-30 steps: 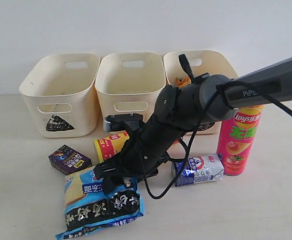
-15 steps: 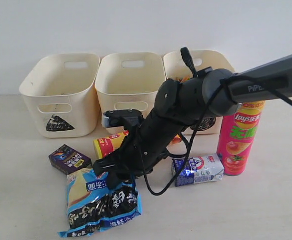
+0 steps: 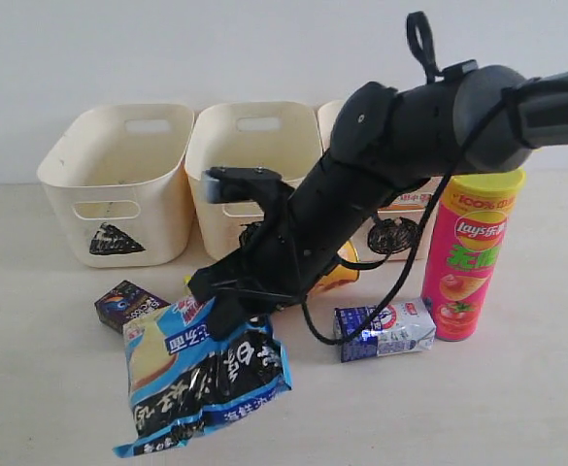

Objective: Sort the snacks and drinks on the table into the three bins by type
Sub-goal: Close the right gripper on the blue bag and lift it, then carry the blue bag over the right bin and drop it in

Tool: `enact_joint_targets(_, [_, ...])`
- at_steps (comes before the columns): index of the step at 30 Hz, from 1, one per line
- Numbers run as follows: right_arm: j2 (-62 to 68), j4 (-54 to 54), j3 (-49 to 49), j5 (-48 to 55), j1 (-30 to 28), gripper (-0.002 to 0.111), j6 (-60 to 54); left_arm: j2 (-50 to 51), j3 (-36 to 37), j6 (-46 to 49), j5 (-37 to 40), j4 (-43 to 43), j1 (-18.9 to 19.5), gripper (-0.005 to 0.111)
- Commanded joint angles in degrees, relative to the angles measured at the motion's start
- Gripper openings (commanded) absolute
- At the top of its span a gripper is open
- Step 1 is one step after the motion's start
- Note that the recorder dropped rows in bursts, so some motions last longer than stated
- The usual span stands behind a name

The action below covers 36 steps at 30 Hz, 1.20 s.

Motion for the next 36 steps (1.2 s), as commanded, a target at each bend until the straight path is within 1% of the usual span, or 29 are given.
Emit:
enact_joint_targets(1, [-3.3, 5.5, 0.2, 2.9, -4.3, 0.000, -3.5, -0.2, -0.2, -0.5, -0.2, 0.0, 0.1, 0.004])
enact_joint_targets(7, [-7.2, 7.3, 0.2, 4.5, -9.1, 0.000, -4.0, -0.2, -0.2, -0.5, -0.2, 0.0, 0.1, 0.004])
enact_joint_targets(14, [-10.4, 10.7, -0.5, 7.4, -16.5, 0.000, -6.7, -0.2, -0.2, -0.5, -0.3, 0.0, 0.1, 0.004])
enact_joint_targets(18, [-10.4, 11.0, -4.0, 9.9, -20.3, 0.000, -6.8, -0.2, -0.2, -0.5, -0.3, 0.0, 0.1, 0.004])
enact_joint_targets(29, [-8.5, 11.1, -15.4, 11.3, -29.4, 0.000, -6.5, -0.2, -0.2, -0.5, -0.2, 0.0, 0.1, 0.004])
enact_joint_targets(36, [-4.4, 11.4, -20.8, 10.2, -32.9, 0.000, -6.7, -0.2, -0.2, -0.5, -0.2, 0.0, 0.1, 0.004])
